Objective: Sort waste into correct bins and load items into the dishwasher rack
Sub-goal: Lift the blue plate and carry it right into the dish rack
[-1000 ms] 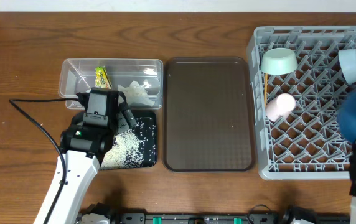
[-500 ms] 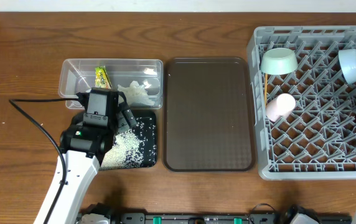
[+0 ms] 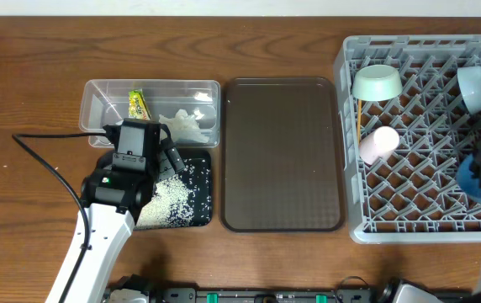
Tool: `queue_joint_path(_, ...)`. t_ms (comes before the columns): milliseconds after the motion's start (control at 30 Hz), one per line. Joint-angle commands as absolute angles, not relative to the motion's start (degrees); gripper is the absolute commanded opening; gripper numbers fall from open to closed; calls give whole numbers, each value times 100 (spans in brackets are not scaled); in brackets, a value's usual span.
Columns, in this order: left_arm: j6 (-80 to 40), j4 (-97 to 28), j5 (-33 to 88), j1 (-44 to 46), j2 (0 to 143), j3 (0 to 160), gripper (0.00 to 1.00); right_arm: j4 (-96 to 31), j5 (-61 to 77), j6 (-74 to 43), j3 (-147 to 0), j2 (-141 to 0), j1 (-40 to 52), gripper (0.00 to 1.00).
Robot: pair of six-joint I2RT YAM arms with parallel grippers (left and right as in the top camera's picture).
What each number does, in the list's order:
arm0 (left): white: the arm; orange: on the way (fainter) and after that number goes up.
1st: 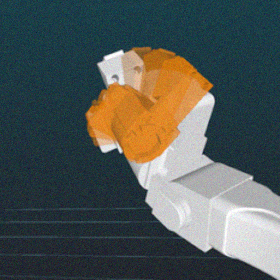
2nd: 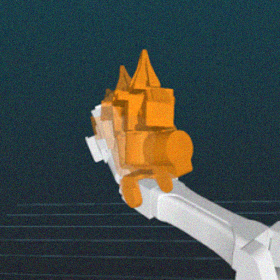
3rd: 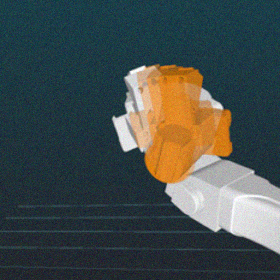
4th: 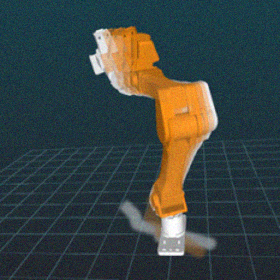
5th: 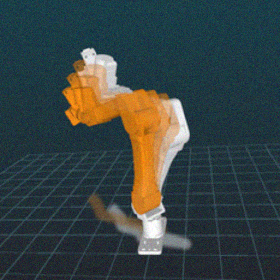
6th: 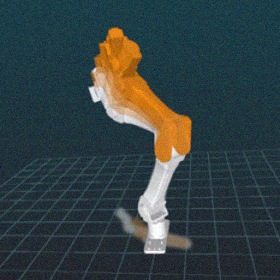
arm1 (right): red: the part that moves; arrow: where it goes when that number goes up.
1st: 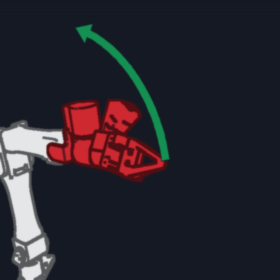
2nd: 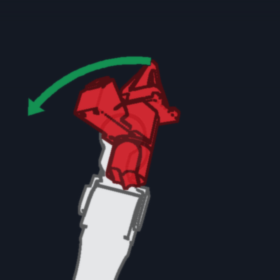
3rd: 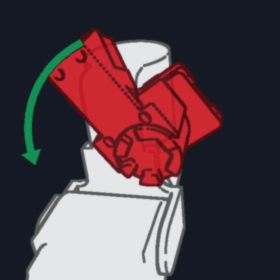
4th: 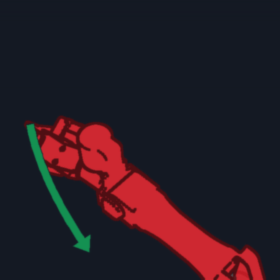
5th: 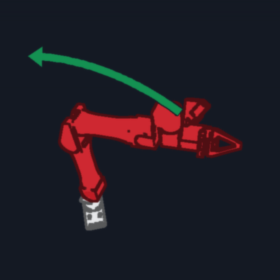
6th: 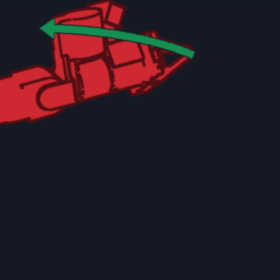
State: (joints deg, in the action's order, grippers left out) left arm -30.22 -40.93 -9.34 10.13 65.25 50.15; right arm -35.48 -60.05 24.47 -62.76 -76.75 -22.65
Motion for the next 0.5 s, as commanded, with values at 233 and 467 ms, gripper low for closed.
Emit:
queue_joint_path(233, -3076, -4108, -945, 982, 6549, 5046, 98, -3105, -6368, 3664, -6292, -7959, -2029, 1)
queue_joint_path(467, -3076, -4108, -945, 982, 6549, 5046, 98, -1756, -7443, 6029, -6292, -7911, -2324, 1)
